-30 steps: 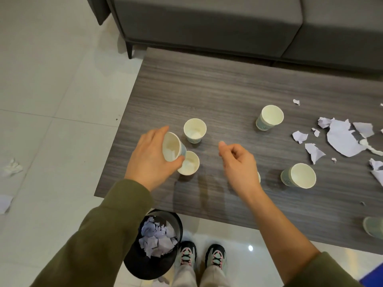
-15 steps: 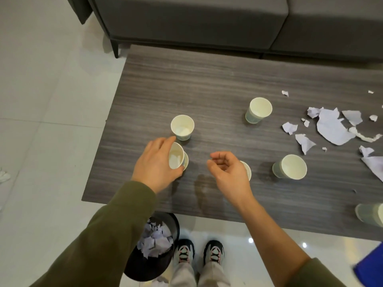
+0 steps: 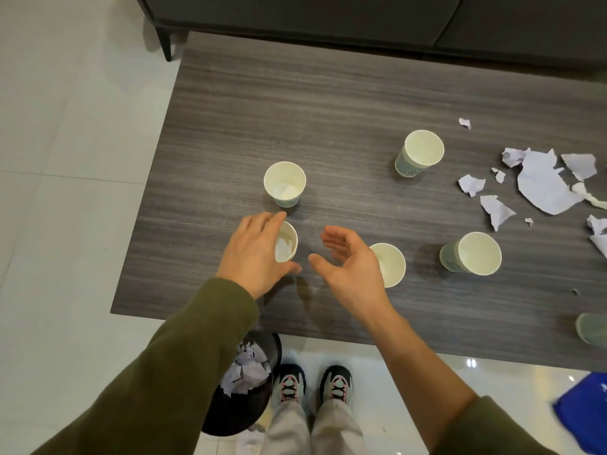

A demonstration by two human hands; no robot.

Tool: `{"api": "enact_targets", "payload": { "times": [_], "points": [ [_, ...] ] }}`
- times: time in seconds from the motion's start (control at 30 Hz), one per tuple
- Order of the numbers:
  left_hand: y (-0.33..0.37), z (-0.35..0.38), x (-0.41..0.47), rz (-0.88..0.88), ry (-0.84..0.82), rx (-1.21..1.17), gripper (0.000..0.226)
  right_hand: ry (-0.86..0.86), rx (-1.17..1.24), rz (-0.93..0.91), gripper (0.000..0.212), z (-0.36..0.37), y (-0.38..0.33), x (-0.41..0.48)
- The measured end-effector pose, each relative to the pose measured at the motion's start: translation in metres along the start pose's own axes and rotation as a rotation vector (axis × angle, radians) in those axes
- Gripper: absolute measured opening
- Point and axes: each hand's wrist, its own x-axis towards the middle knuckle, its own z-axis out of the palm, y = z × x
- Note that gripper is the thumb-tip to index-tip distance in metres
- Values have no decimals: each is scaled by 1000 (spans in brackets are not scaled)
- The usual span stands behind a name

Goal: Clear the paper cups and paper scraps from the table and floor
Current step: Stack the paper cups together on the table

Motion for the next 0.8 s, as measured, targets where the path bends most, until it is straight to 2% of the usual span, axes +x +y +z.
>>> {"api": "enact_targets", "payload": {
  "times": [0.13, 0.3, 0.4, 0.47, 0.57, 0.8],
  "points": [
    [-6, 11, 1, -17, -65, -39, 95, -17, -32, -5, 59, 5, 7, 6],
    [-12, 21, 0, -33, -80, -69, 97, -30, -57, 3, 60, 7, 12, 10],
    [-13, 23, -2, -154, -75, -164, 105, -12, -58, 7, 57, 7, 12, 13],
    [-13, 22, -4, -197, -39, -194, 96, 16, -50, 7, 56, 7, 11, 16],
    [-13, 17, -6, -170, 11, -196, 76, 68, -33, -2, 58, 9, 5, 25],
    [-15, -17, -5, -160, 138, -263, 73, 110, -58, -49, 61, 17, -14, 64]
  ]
}}
